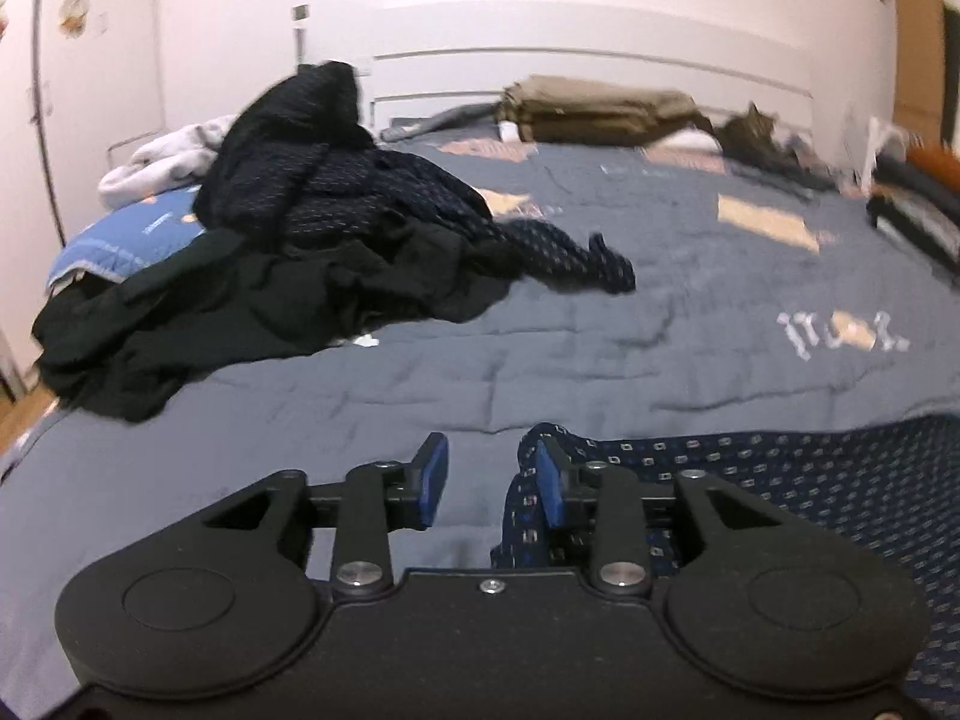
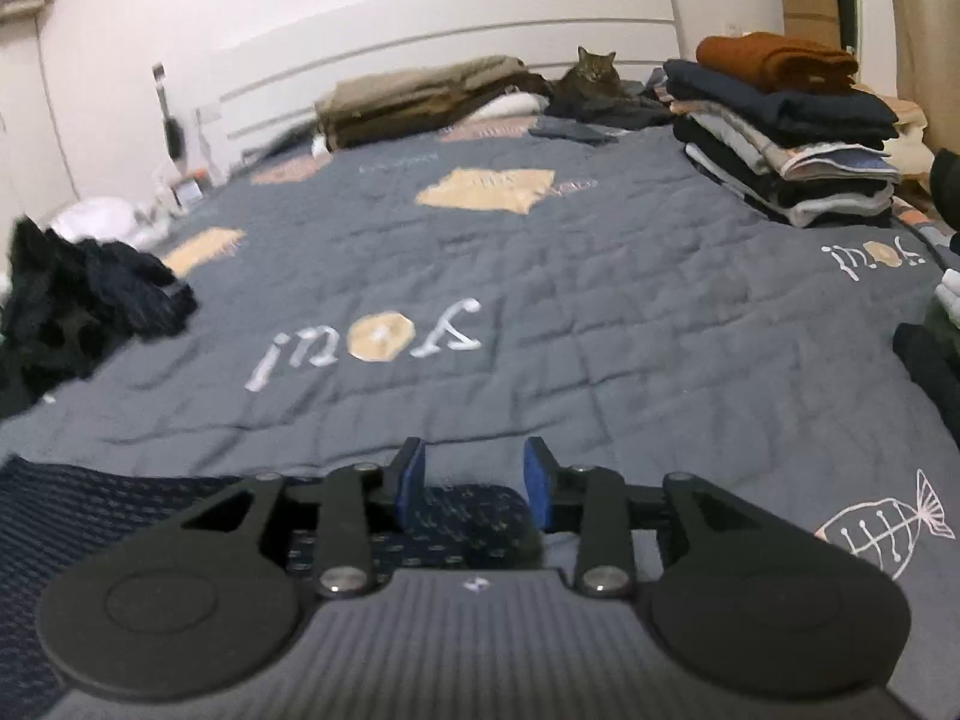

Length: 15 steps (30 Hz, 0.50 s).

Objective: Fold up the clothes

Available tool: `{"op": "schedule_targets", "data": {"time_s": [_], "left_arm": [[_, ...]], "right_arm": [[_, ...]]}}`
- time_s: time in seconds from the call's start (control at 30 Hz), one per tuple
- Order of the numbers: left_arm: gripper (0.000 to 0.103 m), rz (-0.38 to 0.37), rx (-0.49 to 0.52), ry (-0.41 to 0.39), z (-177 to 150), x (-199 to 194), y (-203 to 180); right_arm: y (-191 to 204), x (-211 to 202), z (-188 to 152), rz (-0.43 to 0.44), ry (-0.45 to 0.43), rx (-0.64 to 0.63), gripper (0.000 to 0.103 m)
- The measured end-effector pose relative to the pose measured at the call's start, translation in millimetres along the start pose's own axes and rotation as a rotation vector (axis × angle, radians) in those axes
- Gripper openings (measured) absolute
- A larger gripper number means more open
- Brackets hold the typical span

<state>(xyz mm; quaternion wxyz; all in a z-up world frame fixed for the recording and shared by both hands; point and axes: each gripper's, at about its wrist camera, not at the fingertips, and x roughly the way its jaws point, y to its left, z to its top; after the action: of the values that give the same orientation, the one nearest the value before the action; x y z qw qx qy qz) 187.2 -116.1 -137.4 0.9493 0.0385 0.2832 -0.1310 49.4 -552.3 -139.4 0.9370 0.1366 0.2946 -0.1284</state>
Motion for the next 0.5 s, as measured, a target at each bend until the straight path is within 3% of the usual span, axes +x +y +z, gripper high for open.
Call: {"op": "schedule_targets", "data": {"time_s": [0.1, 0.33, 0.5], "left_arm": [[0.053, -0.031, -0.021, -0.016, -10.1, -31.3, -5.3], [0.058, -0.103, -0.088, 0.022, -46.2, -82.8, -10.3], [0.063, -0.149, -0.232, 0.048, -72.8, -116.7, 6.1]], "right_arm": [[5.3, -21.9, -2.5, 0.013, -0.006, 0.007, 0.04], [14.2, -72.9, -38.2, 0.058, 0.022, 0.04, 0.041], [15.4, -107.8, -71.3, 0.085, 0.036, 0.118, 0.041]]}}
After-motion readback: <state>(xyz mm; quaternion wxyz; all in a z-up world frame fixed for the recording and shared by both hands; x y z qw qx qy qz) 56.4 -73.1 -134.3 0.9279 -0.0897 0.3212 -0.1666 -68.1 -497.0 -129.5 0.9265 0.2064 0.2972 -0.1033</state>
